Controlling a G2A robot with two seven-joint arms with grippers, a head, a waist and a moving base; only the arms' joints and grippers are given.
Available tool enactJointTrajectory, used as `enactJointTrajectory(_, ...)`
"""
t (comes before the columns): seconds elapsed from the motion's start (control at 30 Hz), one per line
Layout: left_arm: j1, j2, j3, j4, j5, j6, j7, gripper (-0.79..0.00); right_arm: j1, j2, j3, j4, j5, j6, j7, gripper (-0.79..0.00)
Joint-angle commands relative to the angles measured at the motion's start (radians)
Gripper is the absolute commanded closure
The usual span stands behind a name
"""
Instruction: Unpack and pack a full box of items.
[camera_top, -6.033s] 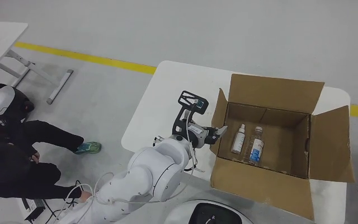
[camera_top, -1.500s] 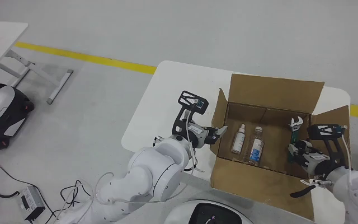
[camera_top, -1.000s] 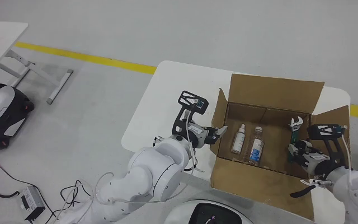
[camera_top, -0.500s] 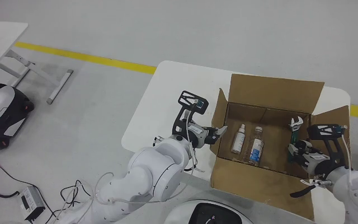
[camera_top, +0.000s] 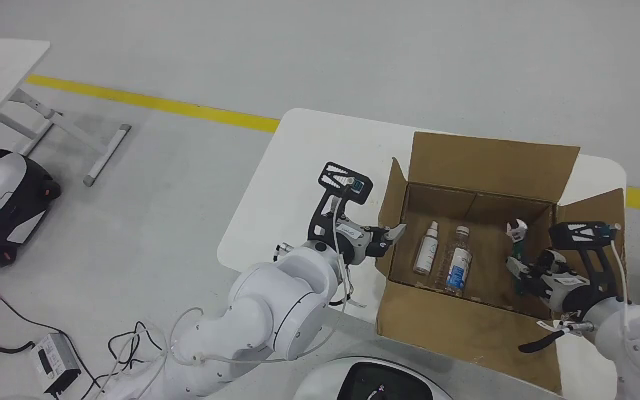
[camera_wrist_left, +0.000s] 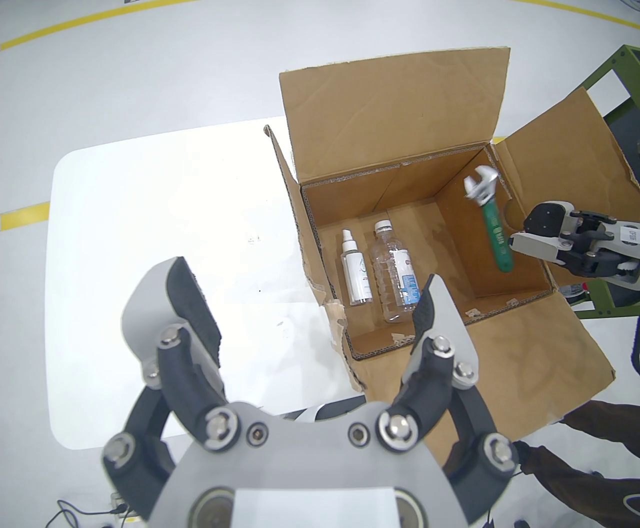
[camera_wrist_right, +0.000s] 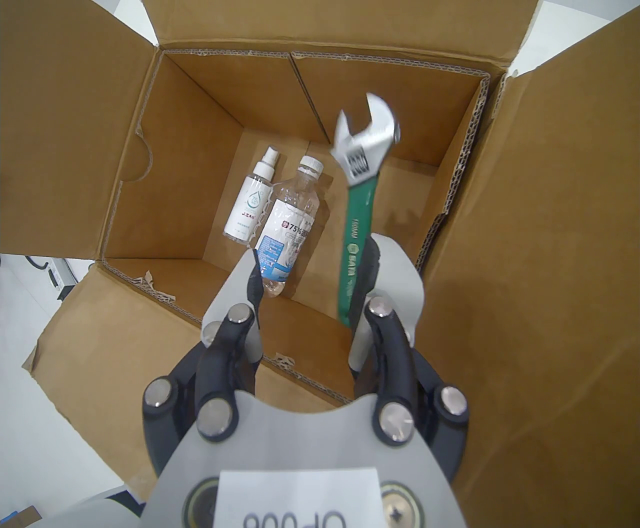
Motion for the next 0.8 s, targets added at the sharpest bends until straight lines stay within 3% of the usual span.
enactJointTrajectory(0.0,0.0,0.0,0.0,0.0,0.0,0.0,0.0,-0.209,0.0,0.0,0.0,0.0,0.0,0.0,0.0,-0.785)
enactJointTrajectory(0.03,0.0,0.0,0.0,0.0,0.0,0.0,0.0,-0.456,0.0,0.0,0.0,0.0,0.0,0.0,0.0,-0.785)
enactJointTrajectory(0.4,0.0,0.0,0.0,0.0,0.0,0.0,0.0,-0.456,0.0,0.0,0.0,0.0,0.0,0.0,0.0,-0.785)
enactJointTrajectory(0.43,0.0,0.0,0.0,0.0,0.0,0.0,0.0,-0.785,0.0,0.0,0.0,0.0,0.0,0.0,0.0,-0.785)
enactJointTrajectory(0.77,0.0,0.0,0.0,0.0,0.0,0.0,0.0,-0.785,-0.045,0.004,0.007,-0.033,-0.006,-0.051,-0.131,-0.785)
